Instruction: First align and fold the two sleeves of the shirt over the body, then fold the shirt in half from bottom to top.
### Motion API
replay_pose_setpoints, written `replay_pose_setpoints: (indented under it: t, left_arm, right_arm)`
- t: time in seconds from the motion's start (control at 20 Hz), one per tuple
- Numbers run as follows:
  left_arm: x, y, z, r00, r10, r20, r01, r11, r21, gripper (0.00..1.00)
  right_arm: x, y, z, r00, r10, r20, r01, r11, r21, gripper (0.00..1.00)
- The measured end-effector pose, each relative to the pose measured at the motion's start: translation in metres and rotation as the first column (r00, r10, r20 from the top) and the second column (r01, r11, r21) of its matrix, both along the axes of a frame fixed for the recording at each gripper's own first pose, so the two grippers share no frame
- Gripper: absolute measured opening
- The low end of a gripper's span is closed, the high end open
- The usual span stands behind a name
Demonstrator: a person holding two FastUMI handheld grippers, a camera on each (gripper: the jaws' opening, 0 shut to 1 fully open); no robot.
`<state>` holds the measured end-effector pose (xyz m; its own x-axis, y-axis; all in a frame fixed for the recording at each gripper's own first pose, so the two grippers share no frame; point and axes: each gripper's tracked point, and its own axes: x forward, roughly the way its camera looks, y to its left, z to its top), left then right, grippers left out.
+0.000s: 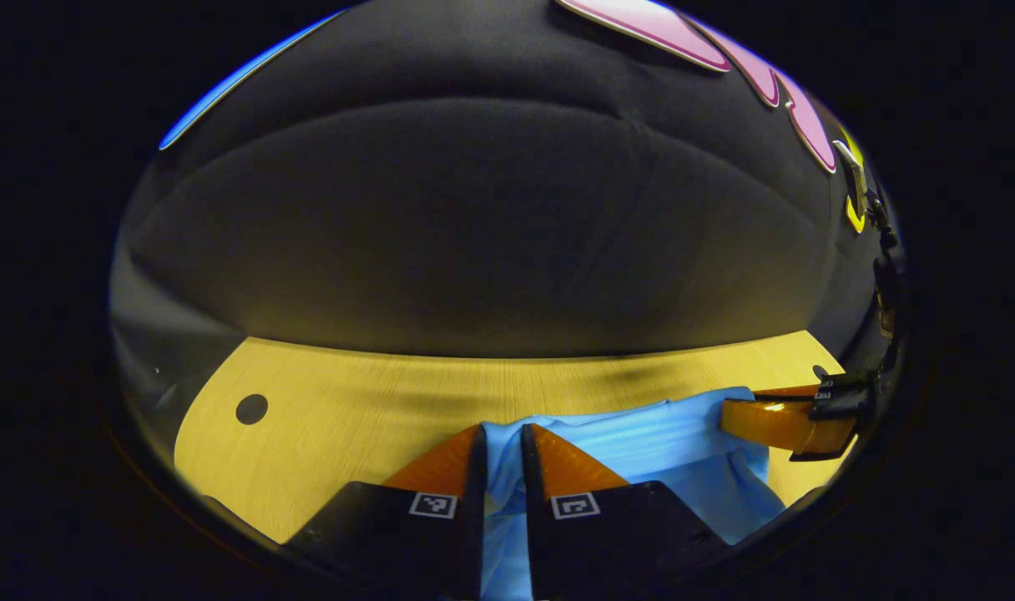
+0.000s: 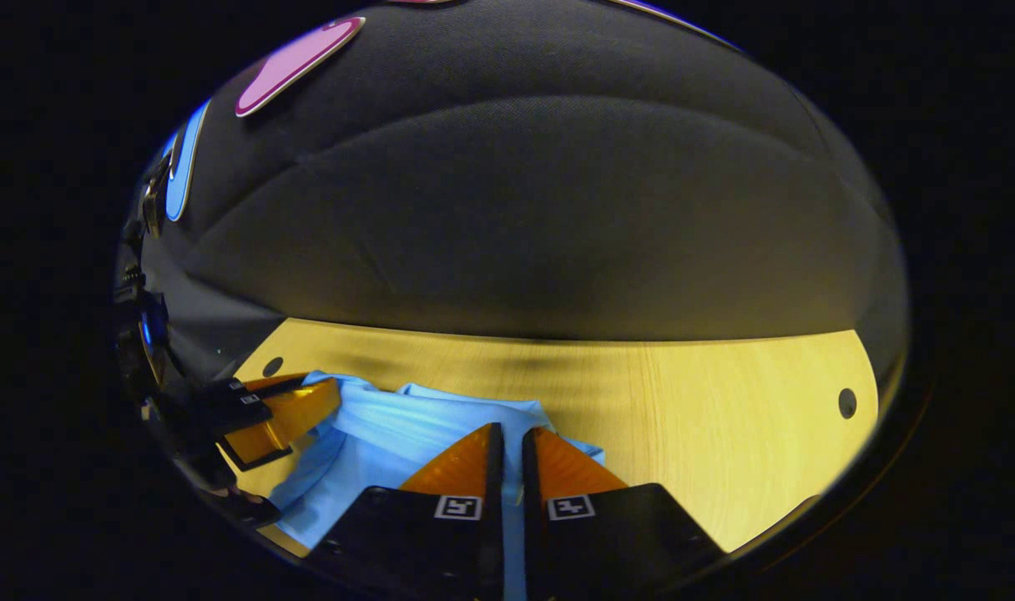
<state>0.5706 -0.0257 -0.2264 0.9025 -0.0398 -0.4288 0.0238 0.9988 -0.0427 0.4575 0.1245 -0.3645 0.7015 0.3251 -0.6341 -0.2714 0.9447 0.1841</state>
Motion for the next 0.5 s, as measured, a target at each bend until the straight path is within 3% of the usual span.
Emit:
replay_pose_setpoints:
  t: [0.05,0.15,0.25,0.5]
  left_arm:
    - [-0.002,-0.004,0.006,1.000,-0.012,0.002,0.012,1.000,-0.019,0.30]
    - [-0.012,-0.009,0.024,1.000,-0.014,0.014,0.015,0.999,-0.050,0.64]
    - [-0.022,0.000,0.038,0.999,0.007,0.042,-0.005,1.000,-0.030,0.99]
    - [-0.072,0.002,0.107,0.987,-0.018,0.160,0.014,0.999,0.030,0.98]
  right_arm:
    - [0.000,0.000,0.007,1.000,-0.002,0.010,0.002,1.000,0.015,0.41]
    - [-0.003,-0.001,0.018,0.999,-0.025,0.037,0.024,0.999,0.035,0.94]
    - [-0.012,-0.021,0.043,0.995,-0.060,0.082,0.057,0.998,0.030,0.98]
    - [-0.036,-0.046,0.106,0.977,-0.131,0.171,0.125,0.991,0.047,0.98]
